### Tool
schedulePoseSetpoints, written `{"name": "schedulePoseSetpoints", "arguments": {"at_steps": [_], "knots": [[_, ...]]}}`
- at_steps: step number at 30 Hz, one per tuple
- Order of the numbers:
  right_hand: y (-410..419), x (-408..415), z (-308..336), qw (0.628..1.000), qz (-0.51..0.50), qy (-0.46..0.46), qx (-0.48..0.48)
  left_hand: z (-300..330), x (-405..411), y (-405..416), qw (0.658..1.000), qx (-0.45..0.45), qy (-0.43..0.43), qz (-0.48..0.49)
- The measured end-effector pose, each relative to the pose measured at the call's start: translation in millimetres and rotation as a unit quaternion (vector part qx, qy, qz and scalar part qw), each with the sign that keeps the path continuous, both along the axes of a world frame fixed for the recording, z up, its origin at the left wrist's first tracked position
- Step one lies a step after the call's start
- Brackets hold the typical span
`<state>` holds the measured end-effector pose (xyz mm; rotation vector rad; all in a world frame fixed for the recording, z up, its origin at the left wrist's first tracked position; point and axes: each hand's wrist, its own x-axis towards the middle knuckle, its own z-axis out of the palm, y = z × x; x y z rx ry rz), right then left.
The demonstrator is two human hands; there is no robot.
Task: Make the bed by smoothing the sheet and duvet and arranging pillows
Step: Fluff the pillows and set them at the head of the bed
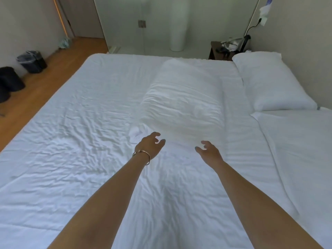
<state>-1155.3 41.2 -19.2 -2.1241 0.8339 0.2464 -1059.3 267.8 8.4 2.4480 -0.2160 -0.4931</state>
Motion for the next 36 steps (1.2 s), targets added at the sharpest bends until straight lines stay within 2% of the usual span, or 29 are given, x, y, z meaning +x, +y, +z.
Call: {"name": "schedulePoseSetpoints", "arguments": {"at_steps": [3, 7, 10, 14, 16, 19, 23, 28, 36], "knots": [[14.8, 19.7, -13.4, 0.998, -0.03, 0.008, -0.053, -18.5, 42.8, 8.8, 0.998, -0.027, -0.057, 0.014], [-2.2, 46.9, -40.2, 0.985, -0.128, 0.037, -0.106, -53.3, 107.7, 12.7, 0.997, 0.045, -0.061, 0.031], [-30.7, 63.1, -67.0, 0.978, -0.165, 0.046, -0.117, -79.7, 142.1, 10.5, 0.996, 0.077, -0.034, 0.031], [-71.9, 89.9, -121.7, 0.981, -0.142, 0.056, -0.119, -126.4, 198.7, 14.8, 0.999, -0.001, 0.029, 0.044], [-84.6, 97.8, -139.4, 0.985, -0.134, 0.057, -0.089, -147.2, 218.4, 21.3, 0.995, -0.043, 0.068, 0.053], [-97.3, 96.7, -147.2, 0.978, -0.2, 0.053, -0.034, -172.9, 234.1, 29.8, 0.983, -0.124, 0.129, 0.041], [-118.9, 83.3, -170.5, 0.975, -0.205, -0.031, 0.083, -197.5, 256.0, 42.7, 0.968, -0.189, 0.164, 0.015], [-117.8, 85.2, -176.9, 0.98, -0.188, 0.019, 0.06, -224.3, 254.2, 39.5, 0.971, -0.184, 0.134, 0.068], [-115.0, 71.9, -157.9, 0.976, -0.164, -0.133, 0.054, -194.6, 224.8, 31.8, 0.977, -0.153, 0.125, 0.086]]}}
